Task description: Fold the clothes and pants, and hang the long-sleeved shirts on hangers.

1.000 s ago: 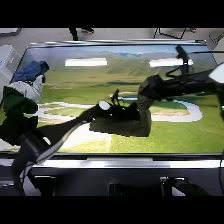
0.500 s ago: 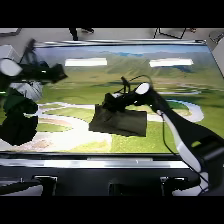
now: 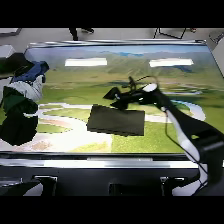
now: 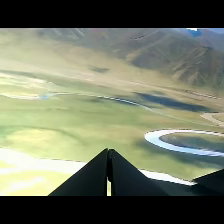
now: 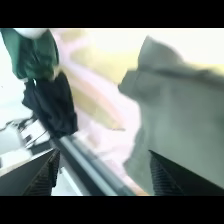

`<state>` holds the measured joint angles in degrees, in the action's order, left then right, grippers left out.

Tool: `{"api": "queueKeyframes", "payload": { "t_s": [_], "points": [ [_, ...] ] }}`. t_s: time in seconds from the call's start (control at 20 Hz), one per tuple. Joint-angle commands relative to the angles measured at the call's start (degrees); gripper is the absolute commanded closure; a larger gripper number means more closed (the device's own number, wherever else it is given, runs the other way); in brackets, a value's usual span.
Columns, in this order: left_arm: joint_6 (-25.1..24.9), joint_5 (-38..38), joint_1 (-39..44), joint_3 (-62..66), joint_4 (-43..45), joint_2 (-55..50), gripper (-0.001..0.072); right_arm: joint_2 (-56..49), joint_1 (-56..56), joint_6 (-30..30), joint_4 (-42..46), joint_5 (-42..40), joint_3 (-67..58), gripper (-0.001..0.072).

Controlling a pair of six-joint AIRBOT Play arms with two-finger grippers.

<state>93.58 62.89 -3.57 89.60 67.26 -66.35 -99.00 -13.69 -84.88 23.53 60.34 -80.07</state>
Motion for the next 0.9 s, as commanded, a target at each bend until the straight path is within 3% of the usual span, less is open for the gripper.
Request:
{"api": "queueKeyframes", "payload": {
  "t_s": [0.0, 0.1, 0.2, 0.5, 0.85],
  "points": [
    [-0.8, 0.1, -0.3, 0.0, 0.3, 0.6, 0.0689, 7.6, 13.6, -5.5, 22.7, 13.0, 0.0, 0.0083],
    [-0.8, 0.2, -0.3, 0.0, 0.3, 0.6, 0.0689, 9.3, 20.4, -9.4, 41.0, 24.0, 1.4, 0.0084],
    [-0.8, 0.1, -0.3, 0.0, 0.3, 0.6, 0.0689, 9.2, 24.0, -9.1, 45.8, 28.3, 7.5, 0.0083],
    [-0.5, 0.4, -0.2, -0.1, 0.1, 0.6, 0.0689, 9.0, 22.2, 7.8, 18.6, 11.3, 23.5, 0.0086],
    [-0.1, 0.7, 0.5, -0.1, -1.2, 0.6, 0.0688, 2.5, 18.6, 11.2, 8.8, 8.7, 23.4, 0.0123]
  ]
}}
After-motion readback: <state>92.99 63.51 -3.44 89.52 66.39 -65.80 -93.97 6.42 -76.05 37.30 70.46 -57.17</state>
